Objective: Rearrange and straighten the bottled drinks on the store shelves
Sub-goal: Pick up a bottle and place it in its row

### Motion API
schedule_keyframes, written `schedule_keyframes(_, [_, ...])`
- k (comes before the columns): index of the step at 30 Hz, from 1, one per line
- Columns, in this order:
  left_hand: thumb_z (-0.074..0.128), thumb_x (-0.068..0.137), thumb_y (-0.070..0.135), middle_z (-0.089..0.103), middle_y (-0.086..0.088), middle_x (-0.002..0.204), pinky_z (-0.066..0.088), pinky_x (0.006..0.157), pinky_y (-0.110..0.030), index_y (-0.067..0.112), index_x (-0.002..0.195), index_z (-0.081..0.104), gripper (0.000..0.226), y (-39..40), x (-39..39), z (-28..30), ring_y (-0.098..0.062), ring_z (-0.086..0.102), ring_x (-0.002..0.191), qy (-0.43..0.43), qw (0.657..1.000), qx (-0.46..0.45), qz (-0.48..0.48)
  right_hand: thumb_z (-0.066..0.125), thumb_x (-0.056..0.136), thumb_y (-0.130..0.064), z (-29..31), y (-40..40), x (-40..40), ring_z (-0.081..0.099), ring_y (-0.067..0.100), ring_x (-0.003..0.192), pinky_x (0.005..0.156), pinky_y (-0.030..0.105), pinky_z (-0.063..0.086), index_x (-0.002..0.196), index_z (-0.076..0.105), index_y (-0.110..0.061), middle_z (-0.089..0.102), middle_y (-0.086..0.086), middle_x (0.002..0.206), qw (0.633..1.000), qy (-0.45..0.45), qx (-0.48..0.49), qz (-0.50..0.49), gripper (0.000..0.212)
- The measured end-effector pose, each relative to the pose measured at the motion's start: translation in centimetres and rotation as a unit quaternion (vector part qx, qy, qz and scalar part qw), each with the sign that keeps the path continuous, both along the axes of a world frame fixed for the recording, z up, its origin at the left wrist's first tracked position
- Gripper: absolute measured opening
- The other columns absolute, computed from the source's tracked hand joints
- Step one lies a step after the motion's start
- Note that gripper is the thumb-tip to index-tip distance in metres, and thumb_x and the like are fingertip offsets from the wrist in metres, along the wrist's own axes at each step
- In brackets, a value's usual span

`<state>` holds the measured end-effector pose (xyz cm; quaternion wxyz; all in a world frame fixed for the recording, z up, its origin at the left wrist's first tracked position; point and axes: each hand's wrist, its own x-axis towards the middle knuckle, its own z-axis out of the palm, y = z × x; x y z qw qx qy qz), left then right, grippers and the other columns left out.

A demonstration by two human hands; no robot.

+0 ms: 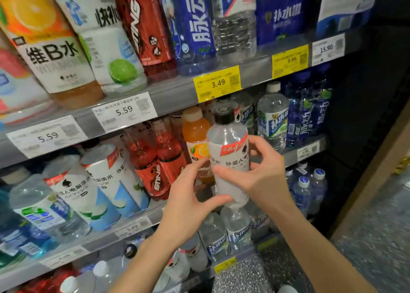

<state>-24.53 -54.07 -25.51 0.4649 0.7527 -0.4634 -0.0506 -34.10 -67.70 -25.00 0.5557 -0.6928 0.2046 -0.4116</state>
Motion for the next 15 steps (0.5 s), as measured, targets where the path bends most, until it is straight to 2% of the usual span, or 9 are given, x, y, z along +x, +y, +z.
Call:
schedule_keyframes(2, [0.080, 0.074, 0.041, 0.053, 0.022, 0.125, 0.053, 0.086, -0.018, 0.031, 0.132, 0.052, 0.066, -0.2, 0.6, -0.3, 0.001, 0.058, 0.112, -0.039, 0.998, -0.006, 0.038, 0.090, 0.052, -0.043, 0.1, -0.9, -0.2, 0.069, 0.013, 0.096, 0.077, 0.043, 0.060, 0.104, 0.065, -0.028, 0.072, -0.009, 0.099, 1.000, -0.006, 0.005, -0.018, 0.059])
schedule_keyframes(5, [0.080, 0.080, 0.020, 0.052, 0.009, 0.123, 0.054, 0.079, -0.018, 0.020, 0.125, 0.057, 0.050, -1.0, 1.4, 1.3, -0.002, 0.065, 0.091, -0.110, 0.987, -0.054, 0.104, 0.093, 0.055, -0.034, 0.3, -1.9, -0.5, 0.069, 0.007, 0.090, 0.076, 0.038, 0.061, 0.102, 0.065, -0.027, 0.073, -0.010, 0.095, 0.998, -0.027, 0.017, -0.047, 0.055])
schedule_keyframes(8, [0.080, 0.079, 0.017, 0.047, 0.008, 0.121, 0.053, 0.078, -0.025, 0.020, 0.130, 0.050, 0.059, -2.3, 2.1, 4.0, -0.001, 0.065, 0.074, -0.146, 0.977, -0.050, 0.150, 0.094, 0.060, -0.021, 0.3, -2.3, -0.4, 0.068, 0.002, 0.086, 0.075, 0.030, 0.061, 0.105, 0.066, -0.020, 0.073, -0.009, 0.094, 0.997, -0.042, 0.021, -0.061, 0.053])
schedule_keyframes(9, [0.081, 0.078, 0.021, 0.047, 0.007, 0.117, 0.052, 0.078, -0.027, 0.021, 0.131, 0.047, 0.063, -2.9, 2.4, 4.7, -0.002, 0.064, 0.074, -0.145, 0.976, -0.025, 0.161, 0.093, 0.061, -0.019, 0.3, -2.4, -0.4, 0.068, 0.000, 0.086, 0.075, 0.028, 0.061, 0.106, 0.065, -0.018, 0.073, -0.009, 0.094, 0.997, -0.045, 0.024, -0.064, 0.053])
schedule_keyframes(11, [0.084, 0.073, 0.033, 0.055, 0.003, 0.111, 0.051, 0.082, -0.033, 0.022, 0.124, 0.045, 0.066, -4.2, 2.9, 5.8, -0.015, 0.064, 0.089, -0.141, 0.975, 0.028, 0.172, 0.093, 0.062, -0.017, 0.2, -2.5, -0.2, 0.069, 0.001, 0.086, 0.074, 0.028, 0.061, 0.106, 0.065, -0.018, 0.073, -0.009, 0.094, 0.996, -0.050, 0.030, -0.066, 0.052])
schedule_keyframes(13, [0.086, 0.067, 0.044, 0.064, -0.003, 0.111, 0.052, 0.087, -0.040, 0.020, 0.117, 0.046, 0.069, -5.3, 3.5, 6.4, -0.027, 0.063, 0.103, -0.120, 0.976, 0.064, 0.171, 0.093, 0.062, -0.017, 0.1, -2.5, 0.0, 0.070, 0.004, 0.088, 0.076, 0.032, 0.061, 0.106, 0.066, -0.021, 0.074, -0.008, 0.095, 0.996, -0.051, 0.038, -0.063, 0.052])
schedule_keyframes(15, [0.086, 0.066, 0.047, 0.066, -0.007, 0.112, 0.053, 0.085, -0.040, 0.016, 0.113, 0.049, 0.067, -5.9, 3.9, 6.7, -0.031, 0.063, 0.105, -0.101, 0.973, 0.083, 0.193, 0.094, 0.062, -0.019, 0.0, -2.6, 0.1, 0.071, 0.009, 0.091, 0.078, 0.038, 0.061, 0.106, 0.066, -0.024, 0.075, -0.007, 0.095, 0.996, -0.052, 0.040, -0.059, 0.052])
